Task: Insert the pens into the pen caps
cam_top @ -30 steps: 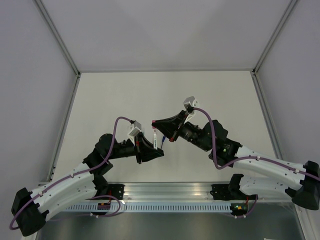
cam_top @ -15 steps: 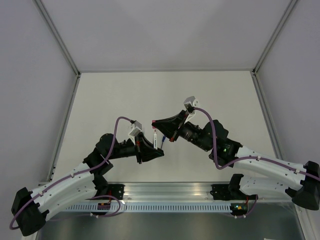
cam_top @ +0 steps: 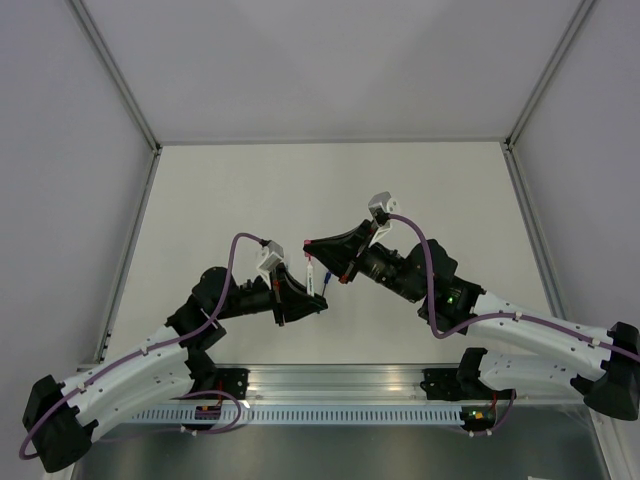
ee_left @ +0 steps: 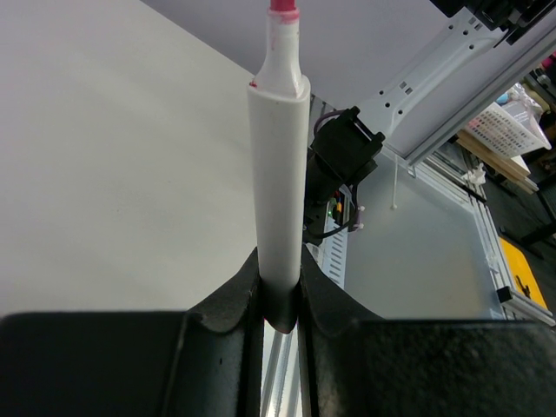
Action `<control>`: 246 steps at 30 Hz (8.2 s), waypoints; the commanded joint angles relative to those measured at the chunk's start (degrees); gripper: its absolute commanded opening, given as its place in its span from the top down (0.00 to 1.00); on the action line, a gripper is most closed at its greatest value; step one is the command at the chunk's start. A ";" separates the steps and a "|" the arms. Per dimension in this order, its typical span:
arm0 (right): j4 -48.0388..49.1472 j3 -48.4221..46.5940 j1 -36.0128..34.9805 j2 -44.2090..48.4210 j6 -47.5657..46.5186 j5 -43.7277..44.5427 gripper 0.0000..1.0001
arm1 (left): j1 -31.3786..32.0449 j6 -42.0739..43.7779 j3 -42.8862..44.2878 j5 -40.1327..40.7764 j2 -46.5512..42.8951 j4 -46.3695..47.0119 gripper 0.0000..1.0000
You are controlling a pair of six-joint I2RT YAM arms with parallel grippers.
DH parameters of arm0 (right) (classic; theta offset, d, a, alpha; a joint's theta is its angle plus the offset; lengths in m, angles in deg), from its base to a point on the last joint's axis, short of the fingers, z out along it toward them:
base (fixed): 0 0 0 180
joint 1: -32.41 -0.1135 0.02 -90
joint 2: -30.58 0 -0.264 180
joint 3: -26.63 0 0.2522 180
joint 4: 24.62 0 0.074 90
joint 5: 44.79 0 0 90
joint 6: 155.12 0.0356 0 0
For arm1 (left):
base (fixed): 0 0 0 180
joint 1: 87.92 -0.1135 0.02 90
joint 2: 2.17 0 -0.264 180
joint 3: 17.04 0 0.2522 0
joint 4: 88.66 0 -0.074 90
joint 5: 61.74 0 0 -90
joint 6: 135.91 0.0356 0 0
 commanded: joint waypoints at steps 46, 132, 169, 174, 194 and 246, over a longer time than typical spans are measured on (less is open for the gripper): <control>-0.01 -0.70 -2.22 -0.92 -2.02 3.03 1.00 | 0.10 2.34 1.85 3.78 -4.02 -1.34 0.98; -8.36 -13.36 -5.04 -2.32 -6.94 -7.43 0.49 | 0.10 0.67 -2.11 -8.88 -8.23 9.38 0.98; -3.00 -4.58 -4.86 -3.64 -4.22 -12.17 1.00 | 0.02 -0.65 -2.28 -7.21 -9.38 9.03 0.98; -0.71 -2.38 -4.95 -3.90 -2.46 -13.58 1.00 | 0.02 -0.73 -1.49 -6.68 -10.17 8.85 0.98; 7.29 5.45 -4.86 -4.79 2.64 -16.04 1.00 | 0.02 -1.17 2.28 -4.05 -12.54 8.50 0.98; 14.67 11.87 -12.77 -8.13 5.98 -26.24 1.00 | 0.02 0.14 17.75 0.35 -12.72 3.67 0.98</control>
